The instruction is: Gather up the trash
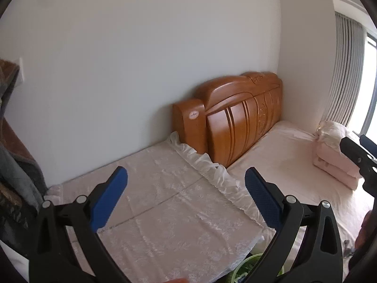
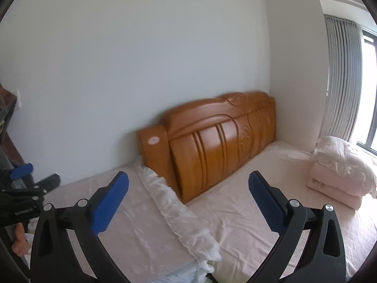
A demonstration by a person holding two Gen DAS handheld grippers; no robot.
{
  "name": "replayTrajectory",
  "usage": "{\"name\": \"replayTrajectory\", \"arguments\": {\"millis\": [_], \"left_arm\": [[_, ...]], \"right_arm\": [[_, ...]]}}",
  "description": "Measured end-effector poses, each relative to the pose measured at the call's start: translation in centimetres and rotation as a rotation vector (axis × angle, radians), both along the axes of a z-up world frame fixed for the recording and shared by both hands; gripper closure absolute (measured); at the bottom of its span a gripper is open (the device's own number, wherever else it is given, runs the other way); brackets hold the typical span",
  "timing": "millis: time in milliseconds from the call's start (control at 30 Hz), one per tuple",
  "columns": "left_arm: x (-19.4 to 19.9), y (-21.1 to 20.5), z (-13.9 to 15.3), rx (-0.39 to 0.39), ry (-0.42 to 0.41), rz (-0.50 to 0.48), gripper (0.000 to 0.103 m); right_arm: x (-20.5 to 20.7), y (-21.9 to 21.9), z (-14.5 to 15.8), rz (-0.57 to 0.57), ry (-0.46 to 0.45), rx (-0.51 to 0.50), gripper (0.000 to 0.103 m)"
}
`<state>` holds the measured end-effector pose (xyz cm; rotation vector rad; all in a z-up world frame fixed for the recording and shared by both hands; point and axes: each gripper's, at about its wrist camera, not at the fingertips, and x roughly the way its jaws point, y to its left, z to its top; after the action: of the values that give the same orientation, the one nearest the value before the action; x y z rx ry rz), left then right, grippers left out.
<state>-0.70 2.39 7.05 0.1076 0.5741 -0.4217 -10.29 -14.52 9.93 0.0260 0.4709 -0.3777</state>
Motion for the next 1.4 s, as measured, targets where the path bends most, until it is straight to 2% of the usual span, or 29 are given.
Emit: {"name": "replayTrajectory", "arguments": {"millis": [133,400,767,1400], "left_arm": [[1.0,0.4,-0.6,-0.009,0.024,-0.001,0.008],[0.6,0.2,-1.7,0.000,0.041,-0.023,0.008],[1.2,0.0,-2.2,-0.008,0.068,-0.022,0.008],[1.1,-0.1,-2.3,0.002,0.062,-0.021,0.008]], "right_arm": [[0.5,1.1,-0.7,0.003,0.023,0.007,0.002],[1.4,1.8,-1.8,-0.007,0.069,0.021,0.002],[1.5,1.4,-2.2,-0.017,0.079,0.025,0.002],[1.6,1.4,-2.7,-0.012,0.088,0.022,0.002]]}}
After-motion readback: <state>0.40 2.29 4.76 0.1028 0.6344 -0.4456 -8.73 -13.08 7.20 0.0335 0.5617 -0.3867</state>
